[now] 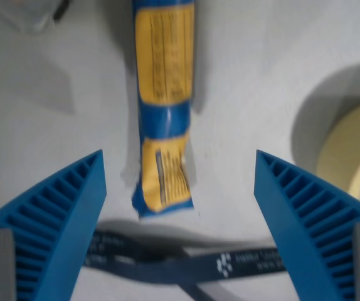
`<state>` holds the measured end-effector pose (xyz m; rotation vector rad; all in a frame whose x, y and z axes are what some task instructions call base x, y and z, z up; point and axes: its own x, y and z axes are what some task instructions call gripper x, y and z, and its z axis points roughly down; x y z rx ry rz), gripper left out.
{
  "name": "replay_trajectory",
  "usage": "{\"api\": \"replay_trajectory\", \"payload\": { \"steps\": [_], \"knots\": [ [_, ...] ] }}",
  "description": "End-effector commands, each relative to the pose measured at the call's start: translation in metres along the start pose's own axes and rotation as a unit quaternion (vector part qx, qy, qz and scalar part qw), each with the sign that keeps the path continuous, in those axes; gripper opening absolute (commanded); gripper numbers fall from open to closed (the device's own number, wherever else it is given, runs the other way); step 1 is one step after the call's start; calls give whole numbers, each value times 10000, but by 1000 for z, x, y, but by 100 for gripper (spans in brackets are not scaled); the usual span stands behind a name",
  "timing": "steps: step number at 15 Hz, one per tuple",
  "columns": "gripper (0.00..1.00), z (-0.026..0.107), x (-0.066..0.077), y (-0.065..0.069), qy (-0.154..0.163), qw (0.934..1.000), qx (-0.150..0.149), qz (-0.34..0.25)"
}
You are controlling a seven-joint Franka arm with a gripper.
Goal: Move above the blue bag
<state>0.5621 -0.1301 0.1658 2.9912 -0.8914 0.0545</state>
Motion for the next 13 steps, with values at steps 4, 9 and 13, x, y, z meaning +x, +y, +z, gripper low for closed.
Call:
{"api": "replay_trajectory", "payload": {
  "steps": [4, 9, 13],
  "knots": [
    [100, 11, 17, -3, -38, 9993, 97, 366],
    [100, 15, 22, -5, -81, 9994, 70, 316],
    [100, 16, 23, -6, -95, 9995, 60, 299]
  ]
}}
